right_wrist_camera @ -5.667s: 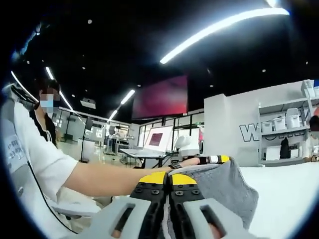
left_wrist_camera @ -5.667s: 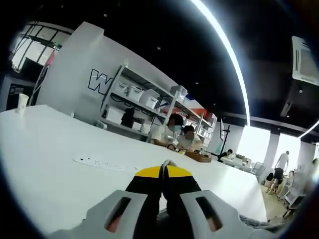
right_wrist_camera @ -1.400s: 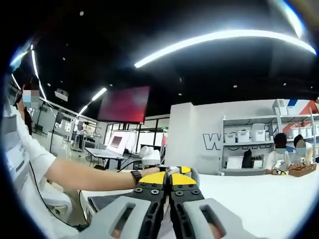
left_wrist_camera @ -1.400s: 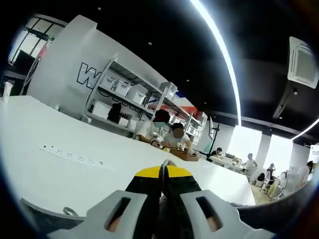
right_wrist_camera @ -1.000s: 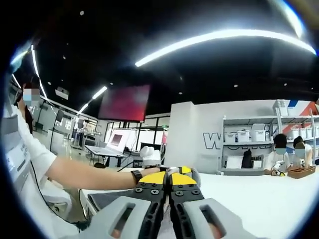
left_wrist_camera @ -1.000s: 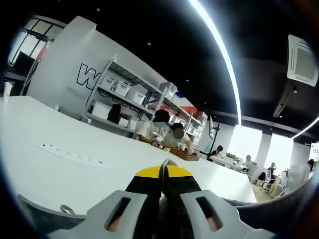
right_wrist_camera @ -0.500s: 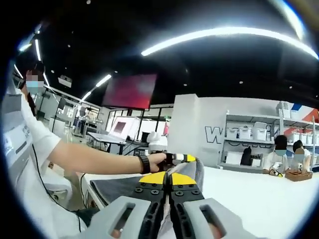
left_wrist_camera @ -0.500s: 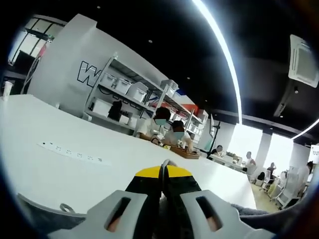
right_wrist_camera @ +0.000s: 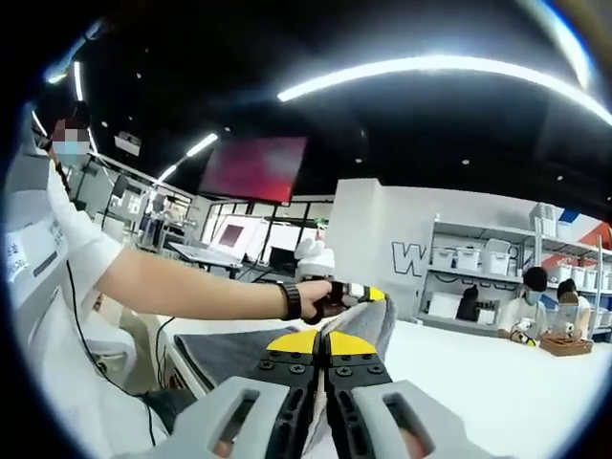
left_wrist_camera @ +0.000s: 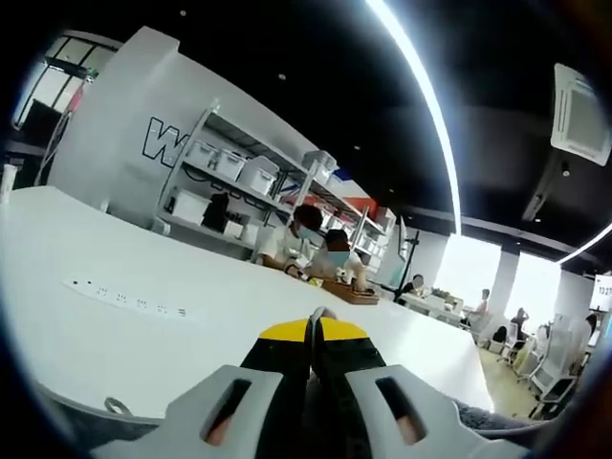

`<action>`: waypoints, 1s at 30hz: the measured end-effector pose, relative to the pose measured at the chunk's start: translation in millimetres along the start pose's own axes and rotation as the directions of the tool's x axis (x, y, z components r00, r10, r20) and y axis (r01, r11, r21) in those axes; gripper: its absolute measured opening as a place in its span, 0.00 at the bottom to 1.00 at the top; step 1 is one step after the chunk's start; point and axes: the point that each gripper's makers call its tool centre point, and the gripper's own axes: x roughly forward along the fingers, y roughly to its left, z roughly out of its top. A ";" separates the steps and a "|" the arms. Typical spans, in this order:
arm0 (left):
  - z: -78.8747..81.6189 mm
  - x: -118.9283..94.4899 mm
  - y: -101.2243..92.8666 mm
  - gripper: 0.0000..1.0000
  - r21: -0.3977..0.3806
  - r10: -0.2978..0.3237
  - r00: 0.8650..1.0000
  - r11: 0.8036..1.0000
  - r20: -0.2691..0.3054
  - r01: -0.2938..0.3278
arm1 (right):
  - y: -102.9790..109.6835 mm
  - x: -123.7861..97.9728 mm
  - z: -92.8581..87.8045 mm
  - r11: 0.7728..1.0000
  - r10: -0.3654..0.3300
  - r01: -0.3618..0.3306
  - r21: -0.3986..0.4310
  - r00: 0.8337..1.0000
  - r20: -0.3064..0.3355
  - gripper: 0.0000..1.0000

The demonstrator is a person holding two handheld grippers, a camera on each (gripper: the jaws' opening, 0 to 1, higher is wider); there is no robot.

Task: Open the folded towel by lifting each exposed corner and separating the folded layers until the towel lies flat within the target outline without major curled edges

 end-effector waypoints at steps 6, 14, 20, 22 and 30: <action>0.9 2.6 -1.1 0.01 0.009 0.004 1.000 1.000 -0.010 -0.004 | -3.6 -2.9 -3.9 1.000 -0.008 0.008 0.001 1.000 -0.001 0.00; -4.4 11.4 -6.9 0.01 0.011 -0.009 1.000 1.000 -0.016 0.009 | -7.8 -10.2 -9.3 1.000 -0.028 0.028 -0.005 1.000 -0.003 0.00; -13.0 16.0 -9.0 0.01 -0.064 -0.022 0.999 0.998 -0.032 0.020 | -12.7 -14.4 -13.0 0.999 -0.032 0.032 0.011 0.999 -0.005 0.00; -17.7 17.4 -7.8 0.01 -0.069 -0.015 0.999 0.998 -0.043 0.012 | -15.4 -16.0 -14.4 0.999 -0.046 0.046 0.012 0.999 -0.004 0.00; -27.8 18.4 -8.5 0.01 -0.179 -0.014 0.997 0.984 -0.076 0.000 | -14.3 -18.9 -25.2 0.999 -0.044 0.044 0.000 0.999 -0.009 0.00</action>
